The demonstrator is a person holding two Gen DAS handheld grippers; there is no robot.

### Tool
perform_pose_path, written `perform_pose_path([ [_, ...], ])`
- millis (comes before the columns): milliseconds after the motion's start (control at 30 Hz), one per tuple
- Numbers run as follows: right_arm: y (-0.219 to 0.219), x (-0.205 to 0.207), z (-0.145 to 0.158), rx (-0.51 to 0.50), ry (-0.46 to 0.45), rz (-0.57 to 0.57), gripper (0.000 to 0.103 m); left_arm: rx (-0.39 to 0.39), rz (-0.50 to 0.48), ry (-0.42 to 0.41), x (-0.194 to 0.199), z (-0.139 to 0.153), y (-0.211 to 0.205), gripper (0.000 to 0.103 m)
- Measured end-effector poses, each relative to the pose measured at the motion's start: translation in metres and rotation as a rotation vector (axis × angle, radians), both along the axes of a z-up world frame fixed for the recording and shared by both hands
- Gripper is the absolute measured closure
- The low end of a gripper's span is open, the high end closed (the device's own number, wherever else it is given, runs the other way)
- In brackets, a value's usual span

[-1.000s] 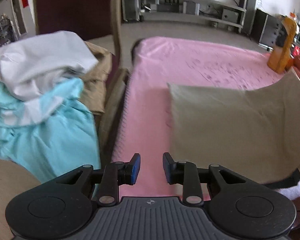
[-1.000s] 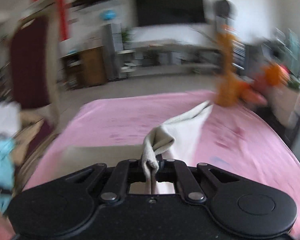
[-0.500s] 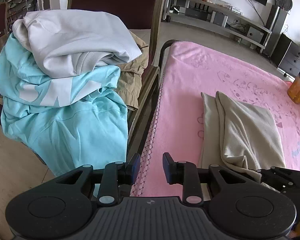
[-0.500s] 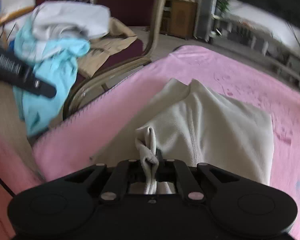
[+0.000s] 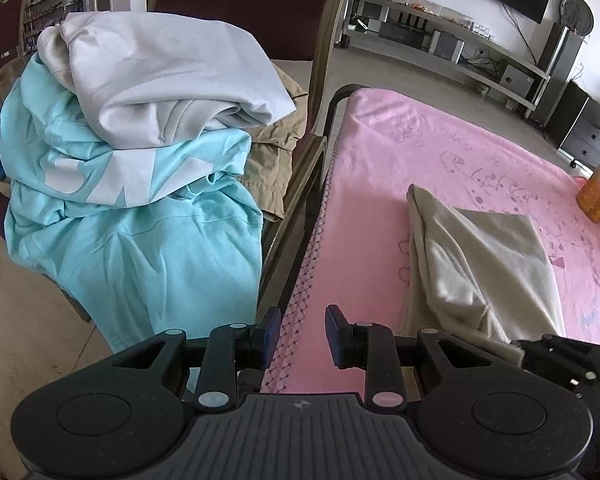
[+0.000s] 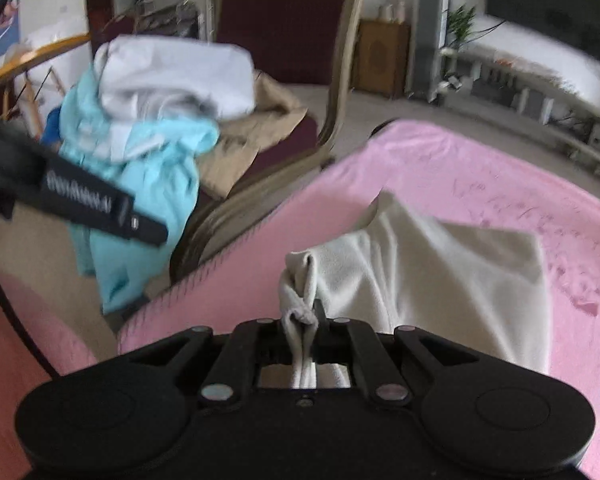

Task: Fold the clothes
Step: 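Lift the corner with the right gripper, fold it over the sweatshirt, open, then move the left gripper to the new folded edge of the sweatshirt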

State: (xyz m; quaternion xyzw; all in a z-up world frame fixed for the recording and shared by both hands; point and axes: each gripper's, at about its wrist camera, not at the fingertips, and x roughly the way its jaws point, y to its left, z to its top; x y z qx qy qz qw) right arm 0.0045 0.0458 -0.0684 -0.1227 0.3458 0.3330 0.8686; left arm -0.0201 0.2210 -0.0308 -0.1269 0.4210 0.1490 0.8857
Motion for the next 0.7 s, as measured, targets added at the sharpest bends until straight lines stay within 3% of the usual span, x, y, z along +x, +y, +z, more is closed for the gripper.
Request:
perform_pose_path([
  [67,-0.005,0.002,-0.001,0.036,0.063,0.067,0.084,0.0,0.005,0.005,0.0,0.0,0.001,0.076],
  [200,-0.033,0.001,0.017,0.2,0.237,0.18,0.072,-0.005,0.015,0.003,0.0,0.0,0.003,0.076],
  [300,-0.068,0.004,0.037,0.266,0.285,0.119,0.068,0.009,0.006,-0.003,0.0,0.001,-0.001,0.076],
  [433,-0.127,0.01,0.05,0.349,0.292,-0.045,0.05,0.028,-0.072,-0.035,0.005,0.004,-0.017,0.083],
  [467,-0.14,0.012,0.049,0.36,0.286,-0.089,0.042,0.009,-0.111,-0.048,0.009,0.004,-0.025,0.083],
  [500,-0.154,0.015,0.048,0.371,0.281,-0.133,0.04,-0.016,-0.151,-0.064,0.015,0.003,-0.033,0.083],
  [533,-0.162,0.018,0.043,0.376,0.288,-0.176,0.04,-0.035,-0.19,-0.064,0.022,-0.001,-0.043,0.083],
  [600,-0.176,0.025,0.03,0.398,0.311,-0.258,0.051,-0.063,-0.268,-0.042,0.039,-0.012,-0.065,0.083],
  [633,-0.178,0.025,0.024,0.414,0.32,-0.26,0.078,-0.044,-0.293,-0.02,0.046,-0.018,-0.074,0.083],
  [667,-0.176,0.025,0.019,0.415,0.327,-0.237,0.092,0.0,-0.308,0.01,0.053,-0.024,-0.084,0.083],
  [700,-0.169,0.024,0.015,0.371,0.307,-0.2,0.092,0.05,-0.317,0.043,0.058,-0.029,-0.091,0.084],
])
